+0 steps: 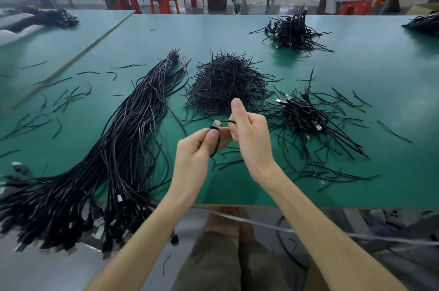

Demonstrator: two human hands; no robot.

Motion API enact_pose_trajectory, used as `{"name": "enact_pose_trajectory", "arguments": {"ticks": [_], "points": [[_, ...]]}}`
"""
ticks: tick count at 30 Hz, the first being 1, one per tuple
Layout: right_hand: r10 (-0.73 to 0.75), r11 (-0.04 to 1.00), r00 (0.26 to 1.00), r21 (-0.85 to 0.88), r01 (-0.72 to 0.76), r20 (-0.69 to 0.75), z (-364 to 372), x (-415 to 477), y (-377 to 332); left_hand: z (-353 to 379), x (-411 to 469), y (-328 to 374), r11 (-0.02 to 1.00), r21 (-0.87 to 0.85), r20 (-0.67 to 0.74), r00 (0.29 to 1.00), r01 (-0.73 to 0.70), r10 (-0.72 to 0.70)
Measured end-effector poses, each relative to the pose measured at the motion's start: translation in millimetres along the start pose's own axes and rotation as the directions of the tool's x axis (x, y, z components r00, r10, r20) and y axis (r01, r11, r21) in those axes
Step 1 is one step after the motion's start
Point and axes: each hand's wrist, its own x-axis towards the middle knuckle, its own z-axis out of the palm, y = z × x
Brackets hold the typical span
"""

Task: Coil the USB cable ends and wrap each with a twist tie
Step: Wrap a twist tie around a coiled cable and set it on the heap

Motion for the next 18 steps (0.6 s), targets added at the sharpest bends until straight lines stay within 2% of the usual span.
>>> {"name": "enact_pose_trajectory", "arguments": {"ticks": [3,5,7,9,11,12,14,16,17,18], "points": [[0.007,1.0,1.0,0.027,-0.007,-0.028,-3,1,-4,2,0,3,0.998,-0.06,-0.018,1.0,0.008,-0.009],[-0.048,0.998,0.999,-0.034,0.047,-0.002,-1,-2,-4,2,1,3,0.993,-0.114,-0.042,0.998,0.037,-0.042],[-0.112,0.984,0.993,-0.133,0.117,0.044,5,-8,-3,4,1,5,0.962,-0.252,-0.07,0.989,0.108,-0.13],[-0.155,0.96,0.985,-0.222,0.169,0.08,12,-16,1,9,4,10,0.845,-0.491,-0.012,0.968,0.212,-0.251],[-0.172,0.936,0.98,-0.294,0.195,0.104,16,-23,8,8,12,17,0.63,-0.719,0.069,0.931,0.295,-0.358],[-0.175,0.919,0.977,-0.335,0.206,0.121,16,-26,12,5,17,20,0.527,-0.796,0.084,0.916,0.298,-0.392],[-0.179,0.879,0.97,-0.417,0.232,0.162,13,-30,21,-6,22,27,0.384,-0.883,0.089,0.898,0.272,-0.43],[-0.189,0.841,0.963,-0.475,0.259,0.19,7,-30,28,-20,23,33,0.306,-0.911,0.131,0.897,0.277,-0.422],[-0.194,0.823,0.961,-0.5,0.268,0.196,3,-29,31,-26,22,36,0.305,-0.905,0.166,0.906,0.297,-0.39],[-0.194,0.807,0.961,-0.525,0.271,0.197,-2,-26,34,-33,20,38,0.353,-0.878,0.2,0.917,0.324,-0.345]]}}
